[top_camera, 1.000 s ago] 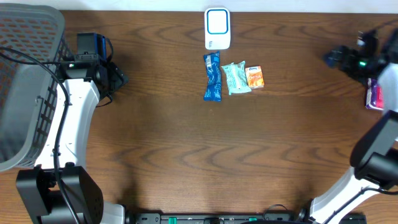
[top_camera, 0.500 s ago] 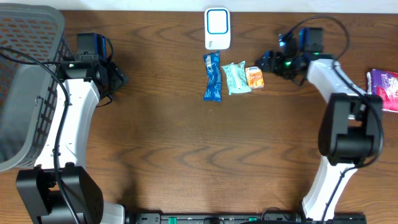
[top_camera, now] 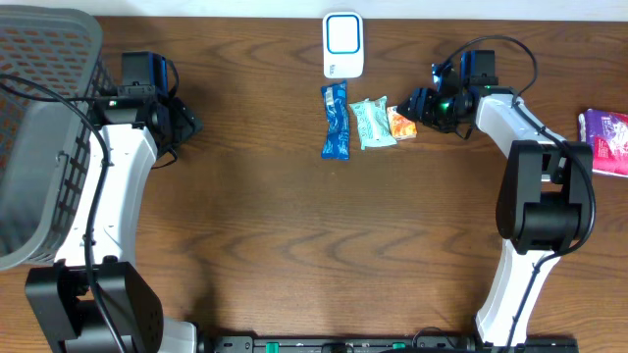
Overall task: Scan the item barcode
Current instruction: 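Reach the right gripper left and grasp the orange Kleenex box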
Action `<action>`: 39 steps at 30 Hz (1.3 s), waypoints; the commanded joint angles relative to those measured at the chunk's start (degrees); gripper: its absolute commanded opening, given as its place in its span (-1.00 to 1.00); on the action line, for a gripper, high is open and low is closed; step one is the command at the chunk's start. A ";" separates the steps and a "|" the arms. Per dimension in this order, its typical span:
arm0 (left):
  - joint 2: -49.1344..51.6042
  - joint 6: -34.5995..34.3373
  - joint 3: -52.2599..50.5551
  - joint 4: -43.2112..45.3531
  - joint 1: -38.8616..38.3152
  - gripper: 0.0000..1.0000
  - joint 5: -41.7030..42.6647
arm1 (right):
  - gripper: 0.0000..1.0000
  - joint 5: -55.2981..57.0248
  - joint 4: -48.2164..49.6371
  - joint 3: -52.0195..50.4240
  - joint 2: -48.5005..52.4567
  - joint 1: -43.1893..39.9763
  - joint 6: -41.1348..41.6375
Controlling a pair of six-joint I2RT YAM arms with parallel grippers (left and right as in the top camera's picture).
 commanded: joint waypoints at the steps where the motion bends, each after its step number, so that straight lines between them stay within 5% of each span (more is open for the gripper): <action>1: 0.22 -0.68 0.02 -0.17 0.13 0.96 -0.70 | 0.27 -2.19 -2.73 -0.81 2.91 0.17 0.61; 9: 0.22 -0.68 0.02 -0.17 0.13 0.96 -0.70 | -0.02 2.34 -7.82 -0.81 2.91 0.26 -1.42; 14: 0.22 -0.68 0.02 -0.17 0.13 0.96 -0.72 | -0.98 4.07 -7.58 -0.83 2.93 0.26 -1.40; 19: 0.22 -0.68 0.02 -0.17 0.13 0.96 -0.72 | -0.98 -2.29 -7.08 -0.68 2.89 -0.63 -1.55; 29: 0.22 -0.68 0.02 -0.17 0.13 0.96 -0.72 | -0.98 -44.94 2.08 0.09 2.86 -6.51 -3.72; 39: 0.22 -0.68 0.02 -0.17 0.13 0.96 -0.72 | -0.97 -47.65 5.84 0.11 2.78 -7.15 -0.44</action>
